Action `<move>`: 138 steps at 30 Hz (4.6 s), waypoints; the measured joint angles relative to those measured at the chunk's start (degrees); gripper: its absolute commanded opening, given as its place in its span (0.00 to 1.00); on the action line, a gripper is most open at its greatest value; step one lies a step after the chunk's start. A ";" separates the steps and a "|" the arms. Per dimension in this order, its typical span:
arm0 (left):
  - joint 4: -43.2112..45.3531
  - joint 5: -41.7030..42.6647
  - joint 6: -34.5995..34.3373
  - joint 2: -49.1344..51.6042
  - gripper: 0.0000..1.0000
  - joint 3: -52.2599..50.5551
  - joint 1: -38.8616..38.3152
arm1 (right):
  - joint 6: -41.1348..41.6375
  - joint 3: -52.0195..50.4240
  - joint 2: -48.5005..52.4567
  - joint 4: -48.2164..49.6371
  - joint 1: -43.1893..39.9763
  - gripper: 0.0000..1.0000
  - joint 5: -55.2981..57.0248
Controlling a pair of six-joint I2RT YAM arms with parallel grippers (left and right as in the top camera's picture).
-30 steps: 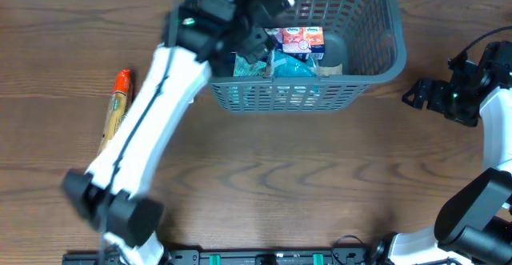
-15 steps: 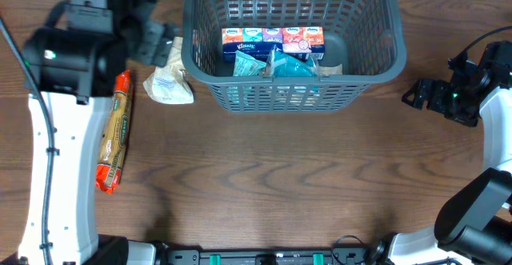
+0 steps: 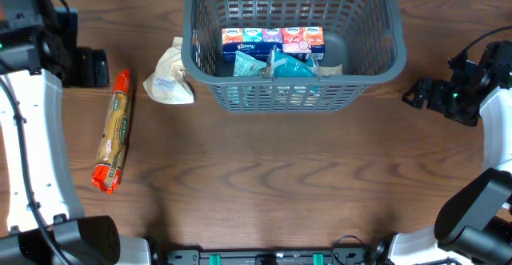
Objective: Pack container
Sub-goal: 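Pull the left gripper back toward the orange-capped long package, then lower the left gripper and grasp the orange-capped long package, then lift the long package with the left gripper and carry it over the basket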
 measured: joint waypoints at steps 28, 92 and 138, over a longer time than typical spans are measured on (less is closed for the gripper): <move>11.45 7.52 3.15 0.66 0.99 -26.75 4.26 | 0.00 0.00 0.00 0.00 0.00 0.99 -0.17; 20.31 10.49 13.60 13.42 0.06 -28.15 4.42 | 0.00 0.00 -0.02 -1.84 0.00 0.99 -0.15; 30.67 8.70 26.58 7.93 0.06 14.47 -35.56 | 0.00 0.00 -0.02 -2.14 0.02 0.99 -1.05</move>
